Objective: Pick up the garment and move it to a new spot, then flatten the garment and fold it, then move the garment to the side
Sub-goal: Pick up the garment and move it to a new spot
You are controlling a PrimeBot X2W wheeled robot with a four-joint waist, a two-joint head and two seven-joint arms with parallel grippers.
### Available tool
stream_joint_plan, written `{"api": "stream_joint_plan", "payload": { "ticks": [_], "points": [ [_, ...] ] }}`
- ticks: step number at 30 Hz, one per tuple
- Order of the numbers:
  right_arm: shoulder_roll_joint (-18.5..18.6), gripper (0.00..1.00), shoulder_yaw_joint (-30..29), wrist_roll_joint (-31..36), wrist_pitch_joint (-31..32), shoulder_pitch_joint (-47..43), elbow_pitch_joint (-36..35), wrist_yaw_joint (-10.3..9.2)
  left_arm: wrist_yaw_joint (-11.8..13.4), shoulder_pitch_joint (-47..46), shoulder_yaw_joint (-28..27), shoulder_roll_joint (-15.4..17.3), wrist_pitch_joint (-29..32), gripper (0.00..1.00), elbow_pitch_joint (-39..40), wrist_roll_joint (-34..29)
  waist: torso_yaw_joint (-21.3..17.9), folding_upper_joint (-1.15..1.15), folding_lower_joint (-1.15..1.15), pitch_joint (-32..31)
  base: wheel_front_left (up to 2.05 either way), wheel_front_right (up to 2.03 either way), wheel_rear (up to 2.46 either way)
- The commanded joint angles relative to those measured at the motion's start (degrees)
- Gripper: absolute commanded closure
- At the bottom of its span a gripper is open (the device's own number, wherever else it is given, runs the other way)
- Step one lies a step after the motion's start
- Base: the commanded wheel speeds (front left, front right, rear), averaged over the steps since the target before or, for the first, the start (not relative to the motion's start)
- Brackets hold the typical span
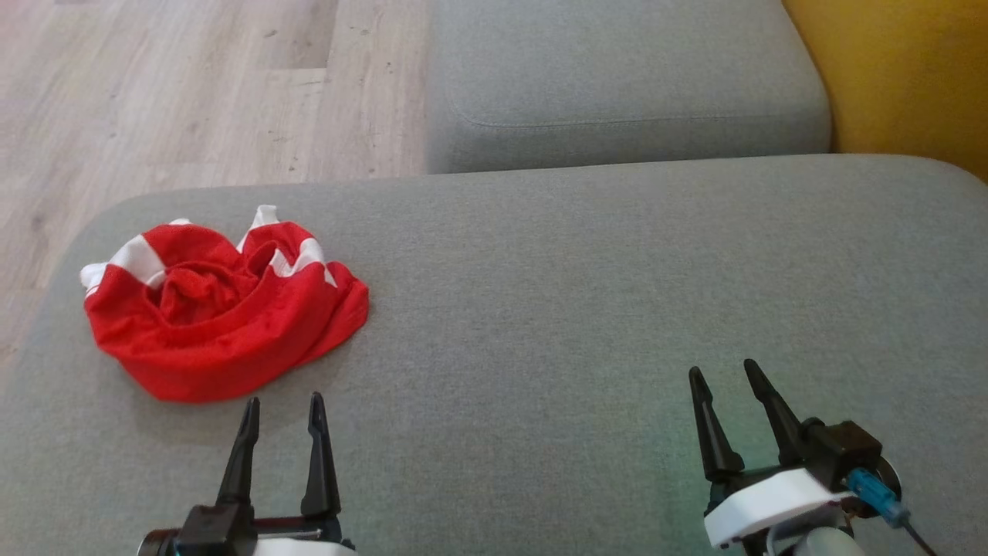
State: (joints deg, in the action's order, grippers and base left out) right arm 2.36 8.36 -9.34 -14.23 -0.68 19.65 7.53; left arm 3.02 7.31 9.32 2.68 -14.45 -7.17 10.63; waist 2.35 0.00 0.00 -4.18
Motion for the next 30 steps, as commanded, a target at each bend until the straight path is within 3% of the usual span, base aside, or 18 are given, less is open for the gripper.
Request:
{"api": "stream_joint_plan", "payload": {
  "ticks": [1, 11, 22, 30],
  "points": [
    [0.52, 0.0, 1.19, 0.11, -0.77, 2.28, -1.63, -0.04, 0.31, -2.65, -1.57, 0.2, -0.55, 0.0, 1.48, -0.09, 0.63, 0.0, 0.0, -0.12, 0.0, 0.0, 0.0],
    [0.52, 0.0, 1.5, -0.47, -0.77, 1.43, -1.78, -0.04, 0.46, -2.8, -2.17, 0.2, -0.55, 0.0, 1.09, -0.57, 8.08, 0.0, 0.0, -0.25, 0.0, 0.0, 0.0],
    [0.52, 0.0, 1.46, -1.37, -0.77, -0.07, -1.97, -0.04, 0.29, -1.61, -4.67, 0.2, -0.55, 0.0, 1.54, -1.44, 22.64, 0.0, 0.0, -0.43, 0.0, 0.0, 0.0],
    [0.52, 0.0, 3.61, 0.07, -0.77, 1.75, -1.63, -0.04, 2.45, -0.75, -8.53, 0.2, -0.55, 0.0, 5.67, -1.36, 25.94, 0.0, 0.0, 2.5, 0.0, 0.0, 0.0]
  ]
}}
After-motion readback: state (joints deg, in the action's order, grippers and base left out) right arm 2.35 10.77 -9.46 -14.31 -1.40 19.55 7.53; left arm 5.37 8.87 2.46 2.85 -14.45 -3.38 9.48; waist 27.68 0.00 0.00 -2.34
